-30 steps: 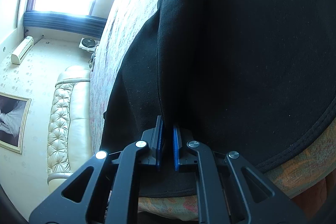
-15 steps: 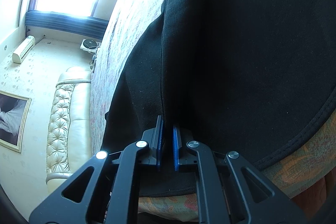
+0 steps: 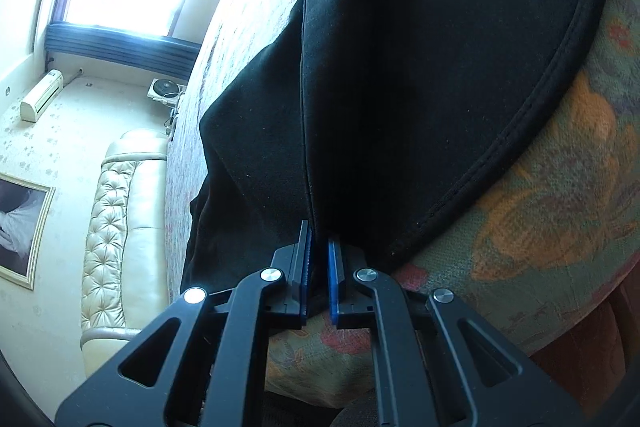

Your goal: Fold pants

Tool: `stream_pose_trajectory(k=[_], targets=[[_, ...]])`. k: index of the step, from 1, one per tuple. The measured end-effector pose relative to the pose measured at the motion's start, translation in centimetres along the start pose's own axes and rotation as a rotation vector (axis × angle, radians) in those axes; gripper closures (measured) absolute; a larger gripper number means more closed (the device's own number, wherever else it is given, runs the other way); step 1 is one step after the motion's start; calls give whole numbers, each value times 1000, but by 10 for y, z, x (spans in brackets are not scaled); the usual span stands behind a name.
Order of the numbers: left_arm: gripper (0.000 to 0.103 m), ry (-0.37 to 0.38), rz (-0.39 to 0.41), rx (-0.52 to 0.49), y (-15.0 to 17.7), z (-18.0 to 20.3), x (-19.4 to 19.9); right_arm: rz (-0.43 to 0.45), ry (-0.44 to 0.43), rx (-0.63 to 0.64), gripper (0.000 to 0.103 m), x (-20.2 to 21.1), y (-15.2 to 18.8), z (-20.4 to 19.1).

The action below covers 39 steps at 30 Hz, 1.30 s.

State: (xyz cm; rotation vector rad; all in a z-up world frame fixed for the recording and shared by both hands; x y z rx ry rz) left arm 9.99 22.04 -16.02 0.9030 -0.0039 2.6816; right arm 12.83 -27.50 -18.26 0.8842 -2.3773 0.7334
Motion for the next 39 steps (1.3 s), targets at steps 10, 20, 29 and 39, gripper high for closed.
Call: stream_pose_trajectory(k=[10, 20, 29, 39], targets=[[54, -91, 40, -116, 3, -7, 42, 101, 149, 120, 63, 65, -57, -16], [30, -69, -97, -230, 70, 29, 5, 42, 526, 407, 46, -4, -248, -38], [18, -112, -207, -574, 178, 66, -45, -149, 866, 524, 54, -94, -291, 7], [18, -61, 7, -583, 166, 95, -7, -139, 838, 496, 95, -90, -304, 27]])
Point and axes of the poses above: each gripper's, at about its wrist camera, not at the fingertips, and x roughly against the way its jaws point, z to its right, y to its underside, the point moved 10 cm from there along -x, roughly the way its jaws point, and after that the axes turned 11 degrees about x, right-handed, at the moved point
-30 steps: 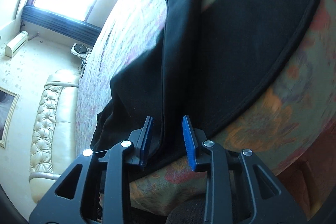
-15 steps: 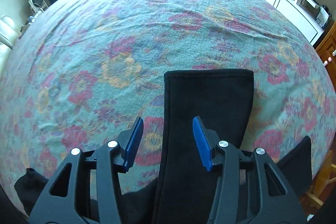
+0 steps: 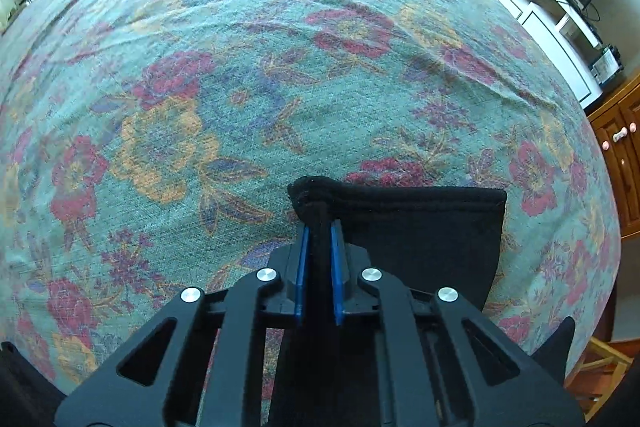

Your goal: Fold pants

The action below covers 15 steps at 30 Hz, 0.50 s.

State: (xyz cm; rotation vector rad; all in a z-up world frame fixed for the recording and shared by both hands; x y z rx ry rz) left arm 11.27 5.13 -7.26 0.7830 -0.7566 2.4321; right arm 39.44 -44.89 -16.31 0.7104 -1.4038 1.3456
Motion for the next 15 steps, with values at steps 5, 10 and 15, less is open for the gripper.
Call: stream_pose_trajectory(k=[5, 10, 15], targets=[[17, 91, 40, -143, 26, 54, 19, 134, -149, -117, 96, 49, 12, 38], [16, 331, -193, -141, 104, 129, -12, 264, -229, -187, 96, 109, 36, 92], [16, 395, -413, -79, 202, 177, -62, 323, -273, -244, 96, 146, 62, 139]])
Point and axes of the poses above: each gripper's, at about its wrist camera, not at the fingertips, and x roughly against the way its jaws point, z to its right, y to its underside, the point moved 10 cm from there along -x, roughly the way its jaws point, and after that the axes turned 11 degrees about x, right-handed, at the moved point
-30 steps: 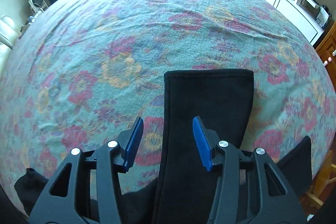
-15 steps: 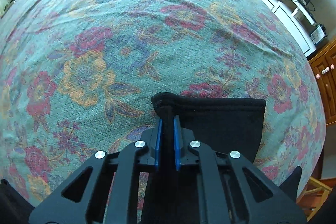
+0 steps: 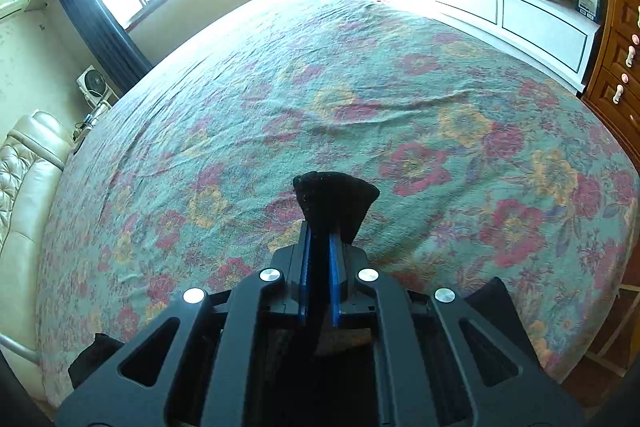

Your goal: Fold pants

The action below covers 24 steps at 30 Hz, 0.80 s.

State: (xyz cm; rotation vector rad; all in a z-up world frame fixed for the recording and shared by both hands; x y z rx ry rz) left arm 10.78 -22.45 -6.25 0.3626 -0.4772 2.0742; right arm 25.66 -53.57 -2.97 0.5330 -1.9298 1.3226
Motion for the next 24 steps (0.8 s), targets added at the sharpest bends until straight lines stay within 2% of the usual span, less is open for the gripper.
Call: stream_pose_trajectory(k=[2, 4, 9, 11, 17, 21, 24], targets=[[16, -12, -43, 19, 16, -1, -30, 5, -32, -31, 96, 12, 5, 11], [16, -43, -50, 32, 21, -8, -54, 12, -53, -52, 96, 19, 10, 21], [16, -61, 3, 131, 14, -29, -83, 26, -129, -104, 96, 31, 23, 35], [16, -55, 23, 171, 9, -34, -86, 28, -148, -113, 96, 33, 27, 39], [16, 24, 32, 290, 14, -28, -69, 43, -208, -158, 96, 41, 32, 52], [16, 32, 7, 336, 27, -24, -68, 60, -227, -171, 96, 48, 31, 58], [16, 11, 2, 351, 26, -30, -78, 64, -245, -181, 96, 52, 32, 60]])
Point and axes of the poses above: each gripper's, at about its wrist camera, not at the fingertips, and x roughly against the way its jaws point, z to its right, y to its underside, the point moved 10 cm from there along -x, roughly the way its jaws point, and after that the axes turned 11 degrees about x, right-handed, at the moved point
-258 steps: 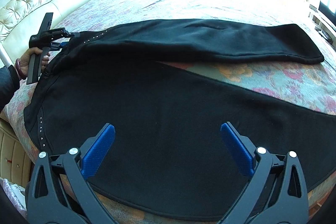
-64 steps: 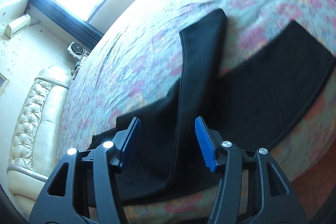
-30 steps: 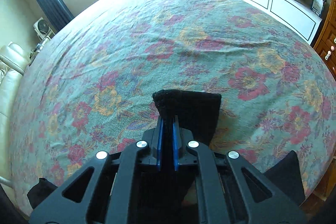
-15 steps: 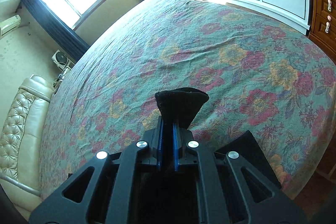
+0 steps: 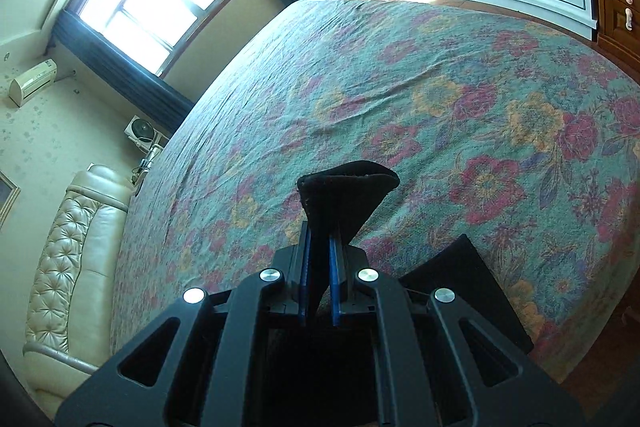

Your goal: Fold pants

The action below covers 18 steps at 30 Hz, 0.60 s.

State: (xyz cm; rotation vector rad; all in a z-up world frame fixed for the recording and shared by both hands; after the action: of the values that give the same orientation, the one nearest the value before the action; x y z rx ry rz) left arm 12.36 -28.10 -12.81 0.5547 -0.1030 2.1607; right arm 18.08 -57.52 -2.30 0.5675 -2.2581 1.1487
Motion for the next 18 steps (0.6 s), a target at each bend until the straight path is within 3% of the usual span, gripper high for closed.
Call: stream_pose_trajectory(k=[3, 8, 9, 11, 12, 18], targets=[[16, -13, 31, 41, -11, -13, -5, 5, -20, -14, 96, 6, 3, 1], [18, -29, 73, 15, -27, -14, -9, 25, -46, -24, 95, 19, 8, 4], [25, -47, 78, 19, -28, -16, -10, 29, -51, -28, 95, 21, 10, 5], [74, -129, 66, 11, -28, -24, -16, 34, -59, -33, 95, 26, 13, 6], [83, -149, 49, 20, -27, -29, -19, 37, -61, -36, 95, 28, 15, 8], [86, -126, 47, 18, -18, -32, -5, 55, -77, -73, 95, 45, 30, 22]])
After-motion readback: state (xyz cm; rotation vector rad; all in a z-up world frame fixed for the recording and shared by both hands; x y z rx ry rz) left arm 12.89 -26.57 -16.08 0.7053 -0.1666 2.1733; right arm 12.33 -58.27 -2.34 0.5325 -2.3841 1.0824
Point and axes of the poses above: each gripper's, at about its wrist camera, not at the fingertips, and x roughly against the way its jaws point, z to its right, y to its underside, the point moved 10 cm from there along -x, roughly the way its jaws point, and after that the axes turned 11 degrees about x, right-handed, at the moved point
